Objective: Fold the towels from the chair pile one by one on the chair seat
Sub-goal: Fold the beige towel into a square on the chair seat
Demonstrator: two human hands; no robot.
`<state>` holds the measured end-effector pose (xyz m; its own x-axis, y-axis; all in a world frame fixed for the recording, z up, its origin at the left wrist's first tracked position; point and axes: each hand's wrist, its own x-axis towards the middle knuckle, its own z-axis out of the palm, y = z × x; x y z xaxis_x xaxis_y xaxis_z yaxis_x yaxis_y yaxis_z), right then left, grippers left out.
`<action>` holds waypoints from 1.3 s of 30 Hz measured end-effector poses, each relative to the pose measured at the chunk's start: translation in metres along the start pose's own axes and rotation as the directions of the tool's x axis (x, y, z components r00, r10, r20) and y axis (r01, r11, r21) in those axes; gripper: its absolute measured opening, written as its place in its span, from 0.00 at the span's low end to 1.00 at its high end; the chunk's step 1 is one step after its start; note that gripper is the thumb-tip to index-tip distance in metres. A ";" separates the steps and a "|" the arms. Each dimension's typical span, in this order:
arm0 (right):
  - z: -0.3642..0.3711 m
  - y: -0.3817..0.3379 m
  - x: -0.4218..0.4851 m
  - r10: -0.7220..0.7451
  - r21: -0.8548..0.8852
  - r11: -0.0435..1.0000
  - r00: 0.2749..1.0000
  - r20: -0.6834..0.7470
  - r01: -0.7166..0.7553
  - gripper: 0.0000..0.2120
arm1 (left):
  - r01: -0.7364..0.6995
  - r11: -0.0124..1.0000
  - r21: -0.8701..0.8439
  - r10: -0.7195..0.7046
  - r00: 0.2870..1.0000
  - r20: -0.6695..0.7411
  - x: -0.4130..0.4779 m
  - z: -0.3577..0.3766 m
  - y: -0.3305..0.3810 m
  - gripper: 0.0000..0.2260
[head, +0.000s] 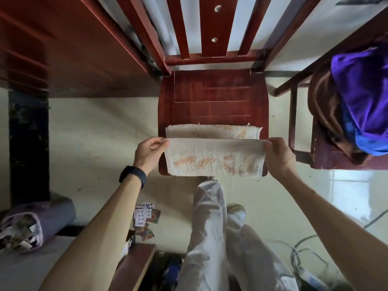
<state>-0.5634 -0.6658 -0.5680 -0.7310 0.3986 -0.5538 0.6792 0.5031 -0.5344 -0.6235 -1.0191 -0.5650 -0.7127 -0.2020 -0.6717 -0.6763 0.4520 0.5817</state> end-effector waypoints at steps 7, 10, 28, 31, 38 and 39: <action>0.017 -0.008 0.050 0.051 -0.008 0.999 0.998 -0.042 -0.051 0.14 | -0.016 0.999 0.037 0.018 0.999 -0.044 0.057 0.016 0.005 0.12; 0.023 -0.010 0.062 0.045 -0.044 0.998 0.998 -0.037 -0.047 0.14 | -0.043 0.991 0.130 0.049 0.998 -0.046 0.067 0.022 0.004 0.07; 0.050 -0.001 0.078 0.004 -0.181 0.983 0.989 -0.149 -0.031 0.11 | -0.090 0.916 0.390 0.175 0.966 -0.188 0.082 0.044 -0.001 0.10; 0.054 -0.001 0.077 0.022 -0.169 0.984 0.983 -0.182 -0.054 0.12 | -0.119 0.924 0.364 0.201 0.959 -0.197 0.080 0.046 -0.003 0.10; 0.074 0.005 0.027 -0.290 -0.381 0.910 0.905 -0.310 0.162 0.17 | -0.381 0.659 0.649 0.594 0.792 -0.138 0.038 0.061 -0.021 0.21; 0.080 0.009 0.018 -0.365 -0.438 0.867 0.901 -0.235 0.237 0.19 | -0.460 0.558 0.690 0.644 0.765 -0.012 0.029 0.070 -0.028 0.23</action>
<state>-0.5651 -0.7157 -0.6337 -0.9219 0.3555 -0.1540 0.3868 0.8668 -0.3147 -0.6123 -0.9765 -0.6333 -0.9830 0.1264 -0.1333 0.0786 0.9451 0.3171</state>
